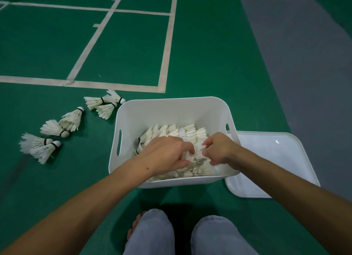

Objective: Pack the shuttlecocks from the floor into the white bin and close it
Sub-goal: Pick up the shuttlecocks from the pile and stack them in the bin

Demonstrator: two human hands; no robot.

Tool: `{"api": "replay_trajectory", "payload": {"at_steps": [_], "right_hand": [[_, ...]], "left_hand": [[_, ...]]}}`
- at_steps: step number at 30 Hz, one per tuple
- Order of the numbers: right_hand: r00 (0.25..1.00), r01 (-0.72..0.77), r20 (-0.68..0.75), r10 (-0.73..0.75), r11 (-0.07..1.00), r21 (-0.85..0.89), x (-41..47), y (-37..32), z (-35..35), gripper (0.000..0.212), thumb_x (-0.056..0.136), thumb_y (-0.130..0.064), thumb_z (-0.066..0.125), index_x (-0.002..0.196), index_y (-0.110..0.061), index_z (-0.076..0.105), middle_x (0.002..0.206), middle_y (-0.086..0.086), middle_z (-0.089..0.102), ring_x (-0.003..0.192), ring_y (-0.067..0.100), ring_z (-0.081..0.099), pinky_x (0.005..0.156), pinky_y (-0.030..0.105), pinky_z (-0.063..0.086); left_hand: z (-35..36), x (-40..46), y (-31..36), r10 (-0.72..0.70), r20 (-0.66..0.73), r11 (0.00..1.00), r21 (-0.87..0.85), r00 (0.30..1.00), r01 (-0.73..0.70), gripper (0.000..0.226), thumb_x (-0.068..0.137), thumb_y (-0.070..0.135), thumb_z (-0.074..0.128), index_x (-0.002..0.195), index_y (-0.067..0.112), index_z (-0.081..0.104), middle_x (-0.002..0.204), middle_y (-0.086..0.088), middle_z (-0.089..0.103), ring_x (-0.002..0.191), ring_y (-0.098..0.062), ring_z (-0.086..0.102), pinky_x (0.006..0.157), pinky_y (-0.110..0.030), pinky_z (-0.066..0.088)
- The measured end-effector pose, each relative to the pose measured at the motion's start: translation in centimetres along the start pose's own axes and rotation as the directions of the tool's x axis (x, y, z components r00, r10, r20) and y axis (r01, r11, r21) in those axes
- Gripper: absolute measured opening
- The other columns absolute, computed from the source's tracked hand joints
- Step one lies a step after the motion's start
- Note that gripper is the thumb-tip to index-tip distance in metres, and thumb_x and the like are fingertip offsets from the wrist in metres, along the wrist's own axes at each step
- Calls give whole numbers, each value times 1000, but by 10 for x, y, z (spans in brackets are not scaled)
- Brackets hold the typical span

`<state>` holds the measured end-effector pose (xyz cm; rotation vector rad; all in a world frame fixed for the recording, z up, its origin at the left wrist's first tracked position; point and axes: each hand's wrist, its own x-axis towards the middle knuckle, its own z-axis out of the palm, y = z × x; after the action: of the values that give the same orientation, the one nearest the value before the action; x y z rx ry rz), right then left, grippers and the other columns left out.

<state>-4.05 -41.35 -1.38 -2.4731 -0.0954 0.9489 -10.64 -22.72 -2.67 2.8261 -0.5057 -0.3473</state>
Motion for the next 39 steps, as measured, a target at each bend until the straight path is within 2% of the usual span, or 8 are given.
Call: {"api": "replay_trajectory", "payload": {"at_steps": [5, 10, 15, 18, 25, 32, 35, 39], "right_hand": [[999, -34, -35, 32, 998, -61, -7, 5, -8, 40, 84, -4, 80, 121, 5, 65, 107, 22, 72, 92, 29, 72, 90, 51, 62], [999, 32, -39, -39, 987, -156, -25, 4, -14, 20, 90, -16, 76, 99, -11, 60, 95, 8, 67, 86, 26, 67, 86, 41, 59], [972, 152, -153, -178, 974, -168, -42, -9, -21, 37, 98, -23, 69, 133, -13, 65, 128, 4, 70, 113, 22, 67, 100, 37, 53], [894, 391, -203, -399, 917, -80, -46, -25, -17, 20, 97, -25, 70, 117, -24, 73, 109, -13, 74, 97, 1, 69, 95, 34, 59], [644, 708, -159, -749, 661, -249, -35, -82, -8, 15, 103, -31, 59, 116, -31, 68, 112, -21, 68, 109, 2, 60, 97, 33, 53], [607, 757, -30, -794, 589, -285, 6, -160, -11, 17, 104, -31, 58, 119, -30, 67, 115, -19, 67, 107, -2, 57, 96, 21, 47], [623, 759, -5, -782, 606, -240, 43, -198, -6, 12, 100, -26, 62, 109, -25, 70, 104, -14, 72, 97, 3, 66, 90, 28, 55], [654, 726, 59, -754, 604, -331, 106, -244, 10, 14, 99, -22, 61, 110, -20, 70, 105, -4, 74, 97, 16, 68, 91, 36, 56]], "left_hand": [[-4, -7, 0, -24, 2, 994, -106, 1000, 24, 39, 100, 58, 58, 136, 44, 57, 99, 17, 69, 91, -8, 63, 69, -34, 52], [-10, -25, -8, -95, -59, 964, -256, 994, 77, 40, 98, 59, 60, 135, 46, 56, 111, 22, 68, 95, 0, 66, 82, -39, 59], [-21, -47, -15, -166, -208, 900, -433, 964, 62, 27, 98, 52, 64, 122, 40, 67, 99, 25, 71, 95, 4, 67, 81, -34, 60], [-29, -61, -21, -258, -334, 844, -534, 907, 43, 11, 98, 38, 67, 108, 34, 72, 92, 22, 72, 91, -1, 69, 78, -32, 59], [-44, -95, -57, -470, -547, 781, -623, 693, 39, 9, 96, 13, 74, 94, 21, 73, 84, 15, 71, 82, -13, 69, 68, -19, 52], [-33, -111, -129, -693, -511, 674, -709, 508, 206, 11, 96, 16, 73, 95, 26, 70, 83, 15, 70, 78, -10, 66, 67, -25, 55], [-24, -103, -174, -755, -437, 628, -695, 489, 349, 11, 95, 26, 75, 104, 28, 68, 85, 14, 71, 76, -6, 67, 73, -36, 59], [-11, -75, -230, -836, -240, 516, -651, 494, 557, 44, 92, 40, 78, 127, 21, 60, 112, -1, 71, 93, -17, 68, 87, -39, 57]]}}
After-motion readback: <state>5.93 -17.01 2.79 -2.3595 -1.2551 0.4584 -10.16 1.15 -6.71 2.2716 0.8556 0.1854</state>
